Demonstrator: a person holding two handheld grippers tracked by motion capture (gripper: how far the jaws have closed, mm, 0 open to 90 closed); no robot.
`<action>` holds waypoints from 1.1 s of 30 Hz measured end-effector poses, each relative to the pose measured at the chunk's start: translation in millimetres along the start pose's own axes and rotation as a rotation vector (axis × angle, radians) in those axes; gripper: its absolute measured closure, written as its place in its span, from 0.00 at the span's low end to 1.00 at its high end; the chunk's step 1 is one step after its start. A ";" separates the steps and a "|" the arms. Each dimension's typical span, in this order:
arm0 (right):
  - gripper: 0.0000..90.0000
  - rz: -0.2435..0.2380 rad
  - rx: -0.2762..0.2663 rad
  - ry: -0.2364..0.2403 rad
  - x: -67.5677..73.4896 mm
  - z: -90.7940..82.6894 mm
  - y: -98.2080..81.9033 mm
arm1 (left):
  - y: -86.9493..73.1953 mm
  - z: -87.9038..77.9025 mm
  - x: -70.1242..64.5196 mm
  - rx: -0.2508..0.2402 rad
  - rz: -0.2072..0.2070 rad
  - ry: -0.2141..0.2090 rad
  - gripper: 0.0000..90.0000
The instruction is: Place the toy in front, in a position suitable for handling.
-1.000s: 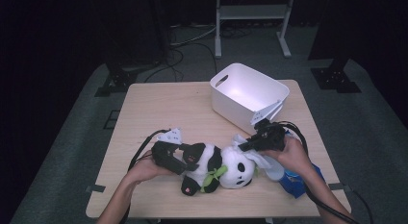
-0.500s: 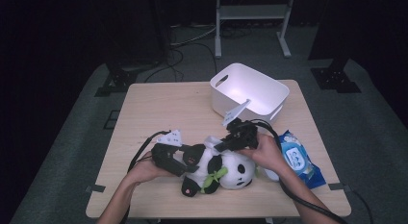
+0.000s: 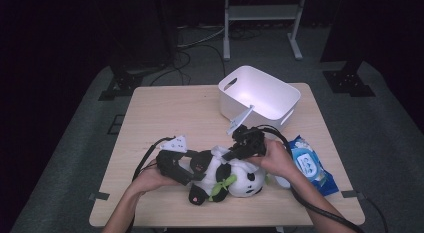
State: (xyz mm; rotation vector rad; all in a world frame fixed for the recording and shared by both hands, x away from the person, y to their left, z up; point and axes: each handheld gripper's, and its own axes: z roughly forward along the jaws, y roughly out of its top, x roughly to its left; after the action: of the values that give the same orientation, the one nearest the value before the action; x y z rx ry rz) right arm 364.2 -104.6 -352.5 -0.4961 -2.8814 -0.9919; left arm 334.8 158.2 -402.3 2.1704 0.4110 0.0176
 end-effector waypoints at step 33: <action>0.91 0.000 -0.085 -0.012 -1.7 -16.6 -6.4 | 24.1 -8.3 7.5 0.112 0.046 0.042 0.39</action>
State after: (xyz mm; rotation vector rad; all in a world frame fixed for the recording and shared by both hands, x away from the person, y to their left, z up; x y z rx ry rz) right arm 362.9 -119.9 -343.5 -0.5094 -2.8598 -1.1186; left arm 347.4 153.9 -379.4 2.2930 0.3943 0.0678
